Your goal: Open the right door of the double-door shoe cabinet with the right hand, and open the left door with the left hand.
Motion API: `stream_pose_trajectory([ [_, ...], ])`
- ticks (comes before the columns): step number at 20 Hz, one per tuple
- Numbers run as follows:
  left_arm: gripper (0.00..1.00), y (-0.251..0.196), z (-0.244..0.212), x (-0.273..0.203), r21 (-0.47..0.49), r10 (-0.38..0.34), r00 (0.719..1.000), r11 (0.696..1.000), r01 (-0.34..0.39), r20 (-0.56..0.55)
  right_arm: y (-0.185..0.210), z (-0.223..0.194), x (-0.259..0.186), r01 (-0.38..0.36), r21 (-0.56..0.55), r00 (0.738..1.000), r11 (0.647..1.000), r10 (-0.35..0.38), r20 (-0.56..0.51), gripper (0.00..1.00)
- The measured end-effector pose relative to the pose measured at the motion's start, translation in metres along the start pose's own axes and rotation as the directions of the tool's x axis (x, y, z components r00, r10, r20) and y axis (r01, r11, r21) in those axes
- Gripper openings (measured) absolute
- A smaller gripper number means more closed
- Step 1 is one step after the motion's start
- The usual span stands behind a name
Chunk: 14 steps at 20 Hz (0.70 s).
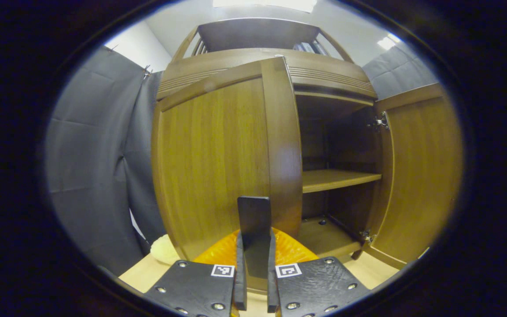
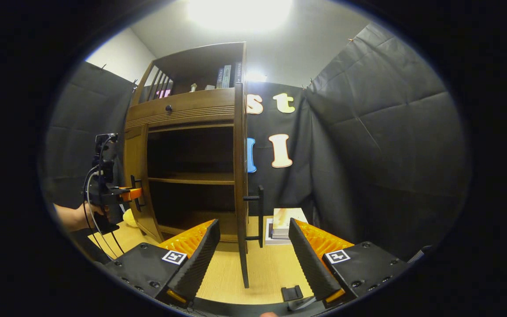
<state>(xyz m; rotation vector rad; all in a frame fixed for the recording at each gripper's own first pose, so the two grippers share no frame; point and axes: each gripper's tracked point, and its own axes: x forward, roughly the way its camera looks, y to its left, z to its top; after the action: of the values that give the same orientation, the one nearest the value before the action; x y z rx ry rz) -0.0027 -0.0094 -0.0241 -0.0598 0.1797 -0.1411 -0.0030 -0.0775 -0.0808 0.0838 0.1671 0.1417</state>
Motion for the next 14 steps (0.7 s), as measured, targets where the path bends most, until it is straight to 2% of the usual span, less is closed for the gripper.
stream_pose_trajectory([
  [5,0.20,-0.001,0.000,-0.004,-0.001,0.001,1.000,1.000,-0.001,-0.001,0.017,0.003,-0.017,0.001,-0.004,1.000,1.000,-0.001,0.005,0.94],
  [6,0.20,-0.001,0.000,-0.005,0.001,0.002,1.000,1.000,-0.002,0.000,0.018,0.003,-0.020,0.002,-0.004,1.000,1.000,-0.002,0.005,0.98],
  [8,0.22,-0.001,0.000,-0.005,0.007,0.004,1.000,1.000,-0.004,0.001,0.023,0.003,-0.025,0.002,0.003,1.000,1.000,-0.002,0.004,0.98],
  [9,0.19,0.000,0.000,-0.005,0.009,0.005,1.000,1.000,-0.005,0.000,0.025,0.003,-0.028,0.002,0.006,1.000,1.000,-0.002,0.003,0.98],
  [10,0.19,0.000,0.000,-0.007,0.009,0.007,1.000,1.000,-0.007,0.002,0.028,0.003,-0.029,0.000,0.009,1.000,1.000,0.000,0.002,0.94],
  [11,0.22,0.000,0.001,-0.007,0.014,0.009,1.000,1.000,-0.009,0.003,0.032,0.004,-0.030,-0.003,0.009,1.000,1.000,0.003,0.002,0.98],
  [12,0.16,0.001,0.001,-0.007,0.018,0.014,1.000,1.000,-0.014,0.005,0.035,0.003,-0.033,-0.007,0.006,1.000,1.000,0.007,0.002,0.98],
  [13,0.22,0.002,0.001,-0.008,0.022,0.019,1.000,1.000,-0.019,0.006,0.037,0.004,-0.034,-0.011,0.003,1.000,1.000,0.011,0.003,0.94],
  [14,0.16,0.003,0.000,-0.007,0.025,0.024,1.000,0.999,-0.024,0.008,0.041,0.005,-0.035,-0.014,0.000,1.000,1.000,0.014,0.003,0.94],
])
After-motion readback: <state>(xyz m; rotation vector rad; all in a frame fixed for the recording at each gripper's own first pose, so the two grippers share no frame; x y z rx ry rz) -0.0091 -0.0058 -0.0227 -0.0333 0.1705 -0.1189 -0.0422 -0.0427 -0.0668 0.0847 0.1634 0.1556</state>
